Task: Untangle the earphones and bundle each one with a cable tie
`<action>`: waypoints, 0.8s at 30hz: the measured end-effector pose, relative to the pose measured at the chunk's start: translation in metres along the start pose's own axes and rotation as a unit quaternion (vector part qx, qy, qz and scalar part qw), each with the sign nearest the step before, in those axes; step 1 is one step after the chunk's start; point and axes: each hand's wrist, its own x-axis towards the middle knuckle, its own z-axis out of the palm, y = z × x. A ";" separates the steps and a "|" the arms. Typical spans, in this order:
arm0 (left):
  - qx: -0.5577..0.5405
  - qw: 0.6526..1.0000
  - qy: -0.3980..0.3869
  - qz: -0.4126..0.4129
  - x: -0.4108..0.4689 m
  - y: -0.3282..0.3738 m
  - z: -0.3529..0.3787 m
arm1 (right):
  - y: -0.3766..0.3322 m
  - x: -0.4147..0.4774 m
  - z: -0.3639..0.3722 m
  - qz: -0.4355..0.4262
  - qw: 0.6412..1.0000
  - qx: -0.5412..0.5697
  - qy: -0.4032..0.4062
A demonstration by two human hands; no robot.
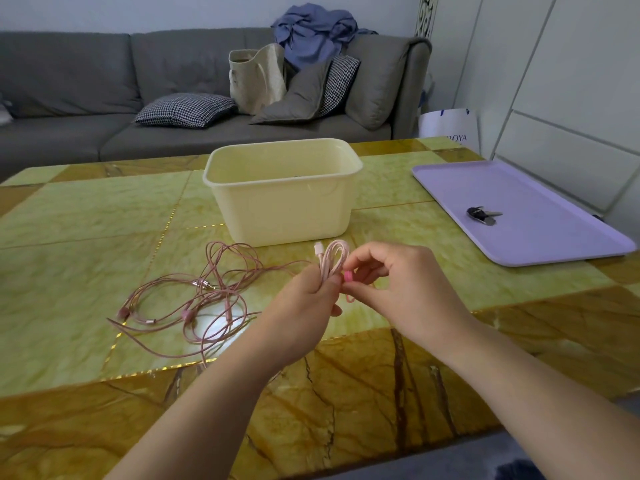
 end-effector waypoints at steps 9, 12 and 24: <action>-0.015 0.998 -0.059 -0.003 -0.003 0.000 -0.004 | 0.002 -0.002 0.000 -0.033 0.999 -0.005 -0.029; -0.025 0.997 -0.069 -0.009 -0.003 0.001 -0.004 | 0.000 -0.002 -0.003 -0.029 0.999 -0.008 -0.029; 0.014 0.997 -0.070 0.019 -0.005 0.002 -0.002 | -0.001 -0.005 -0.006 -0.094 0.990 -0.098 -0.031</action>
